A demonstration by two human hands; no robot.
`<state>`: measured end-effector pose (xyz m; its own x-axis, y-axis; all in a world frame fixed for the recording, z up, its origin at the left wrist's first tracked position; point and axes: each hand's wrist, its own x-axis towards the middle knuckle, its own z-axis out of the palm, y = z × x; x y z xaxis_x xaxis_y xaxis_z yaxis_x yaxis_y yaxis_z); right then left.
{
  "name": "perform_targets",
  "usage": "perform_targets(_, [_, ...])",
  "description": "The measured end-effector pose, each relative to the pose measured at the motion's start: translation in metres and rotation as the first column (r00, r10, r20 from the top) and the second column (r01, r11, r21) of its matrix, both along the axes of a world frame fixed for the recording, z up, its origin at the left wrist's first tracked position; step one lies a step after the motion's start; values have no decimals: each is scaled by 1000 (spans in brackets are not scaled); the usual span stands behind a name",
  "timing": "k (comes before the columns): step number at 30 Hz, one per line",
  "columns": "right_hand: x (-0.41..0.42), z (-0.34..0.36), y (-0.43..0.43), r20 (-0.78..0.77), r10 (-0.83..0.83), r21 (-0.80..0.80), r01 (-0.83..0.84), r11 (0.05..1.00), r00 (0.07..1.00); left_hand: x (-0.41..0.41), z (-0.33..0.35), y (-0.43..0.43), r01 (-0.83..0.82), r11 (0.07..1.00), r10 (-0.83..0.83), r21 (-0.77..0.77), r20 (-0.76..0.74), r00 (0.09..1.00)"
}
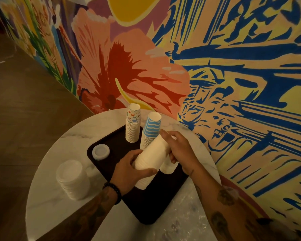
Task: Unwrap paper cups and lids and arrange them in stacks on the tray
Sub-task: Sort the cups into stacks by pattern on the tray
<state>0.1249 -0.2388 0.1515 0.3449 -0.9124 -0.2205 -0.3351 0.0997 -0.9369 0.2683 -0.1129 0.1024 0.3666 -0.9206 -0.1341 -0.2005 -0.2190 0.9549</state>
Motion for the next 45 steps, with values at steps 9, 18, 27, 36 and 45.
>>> perform_targets(9, [1, -9, -3, -18, -109, -60, 108, 992, 994, 7, -1, -1, 91, 994, -87, 55, -60, 994])
perform_targets(18, [-15, 30, -35, 90, -291, -226, 304, 925, 952, 9, -4, 7, 5, 987, 39, 160, -269, 962])
perform_targets(27, [-24, 26, -39, -252, -259, -460, 120, 880, 932, 18, -1, 7, -87, 979, 160, 184, -433, 887])
perform_targets(36, [-30, -24, -34, -546, -92, -290, -85, 953, 833, 21, -1, 11, -92, 977, 171, 193, -453, 875])
perform_targets(45, [-13, -1, -12, -222, -37, -222, -13, 975, 974, 9, 0, 7, -60, 985, 121, 163, -395, 911])
